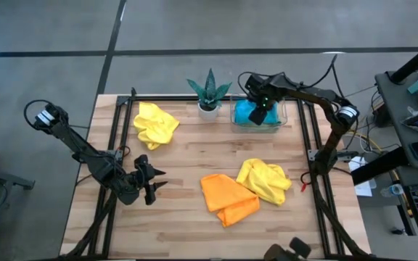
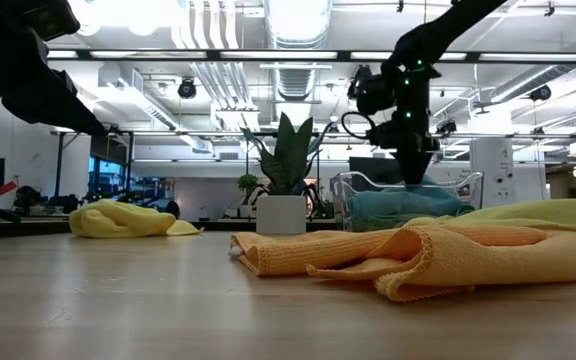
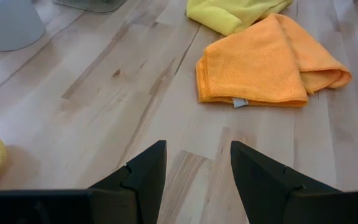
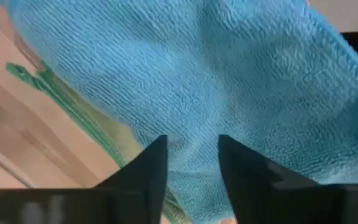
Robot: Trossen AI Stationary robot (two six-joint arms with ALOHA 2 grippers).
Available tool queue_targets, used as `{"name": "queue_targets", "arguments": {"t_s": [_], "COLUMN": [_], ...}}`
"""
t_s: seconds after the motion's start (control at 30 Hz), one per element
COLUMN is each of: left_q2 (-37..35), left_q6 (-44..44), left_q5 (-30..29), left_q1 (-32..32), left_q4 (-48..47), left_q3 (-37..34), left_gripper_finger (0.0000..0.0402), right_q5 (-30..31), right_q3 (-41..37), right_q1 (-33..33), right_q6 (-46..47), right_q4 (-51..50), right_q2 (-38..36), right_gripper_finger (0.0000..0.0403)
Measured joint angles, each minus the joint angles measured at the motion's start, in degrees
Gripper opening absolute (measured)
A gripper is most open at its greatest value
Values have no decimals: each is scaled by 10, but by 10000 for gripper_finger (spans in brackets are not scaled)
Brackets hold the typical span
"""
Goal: Fold microfiber towels
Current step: Put the blue microfiber towel into the transparent bin
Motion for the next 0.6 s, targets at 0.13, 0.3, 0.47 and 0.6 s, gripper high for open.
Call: {"name": "queue_targets", "arguments": {"t_s": [0.13, 0.3, 0.47, 0.6], "left_q2": [0, 0, 0, 0], "left_q6": [9, 9, 9, 9], "left_q5": [0, -1, -1, -1], "left_q1": [0, 0, 0, 0], "left_q4": [1, 1, 3, 5], "left_q3": [0, 0, 0, 0], "left_gripper_finger": [164, 164, 164, 164], "right_q5": [1, 5, 5, 5], "right_q3": [-21, -44, -66, -77], "right_q1": [0, 0, 0, 0], "right_q6": [21, 21, 20, 17], "right_q4": [-2, 14, 74, 84], "right_q2": [1, 3, 3, 4], "right_gripper_finger": [176, 191, 180, 154]}}
